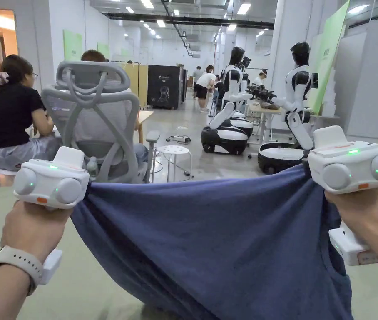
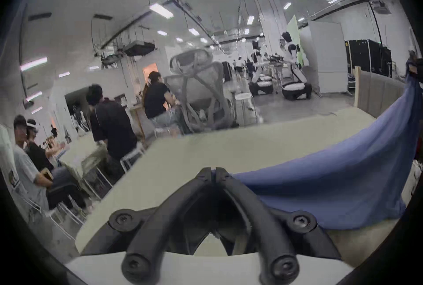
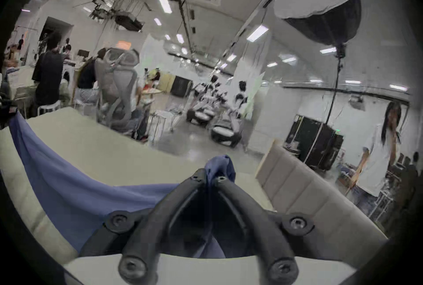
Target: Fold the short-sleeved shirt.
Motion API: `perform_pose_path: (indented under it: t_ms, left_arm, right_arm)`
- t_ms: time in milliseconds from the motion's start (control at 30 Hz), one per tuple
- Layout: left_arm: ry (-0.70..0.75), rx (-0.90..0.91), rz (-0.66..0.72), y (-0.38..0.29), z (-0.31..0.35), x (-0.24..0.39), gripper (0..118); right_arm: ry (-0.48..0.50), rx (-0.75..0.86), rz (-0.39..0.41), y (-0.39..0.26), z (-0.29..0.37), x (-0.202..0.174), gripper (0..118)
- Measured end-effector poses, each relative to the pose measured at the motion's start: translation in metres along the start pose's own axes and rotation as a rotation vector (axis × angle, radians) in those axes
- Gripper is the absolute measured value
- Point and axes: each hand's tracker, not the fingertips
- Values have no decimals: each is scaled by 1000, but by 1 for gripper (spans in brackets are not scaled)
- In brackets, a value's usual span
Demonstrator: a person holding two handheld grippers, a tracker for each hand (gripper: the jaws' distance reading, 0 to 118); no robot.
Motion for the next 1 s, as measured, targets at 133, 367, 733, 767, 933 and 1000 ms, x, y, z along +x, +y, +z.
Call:
perform_pose_path:
  t_ms: [133, 367, 733, 767, 933, 1000]
  left_arm:
    - [77, 87, -58, 65, -8, 2, 0]
    - [156, 222, -82, 170, -25, -5, 0]
    - [183, 279, -131, 193, -56, 6, 0]
    - [172, 253, -129, 179, -64, 11, 0]
    - [134, 132, -132, 89, -104, 44, 0]
    - [103, 92, -116, 69, -107, 50, 0]
  right_arm:
    - [-79, 73, 57, 40, -5, 9, 3]
    - [-144, 160, 63, 108, -31, 27, 3]
    - [-150, 207, 0, 117, -62, 39, 3]
    - [-137, 188, -24, 104, -67, 36, 3]
    - [-126, 83, -26, 17, -95, 16, 3]
    - [-121, 64, -33, -1, -103, 17, 3]
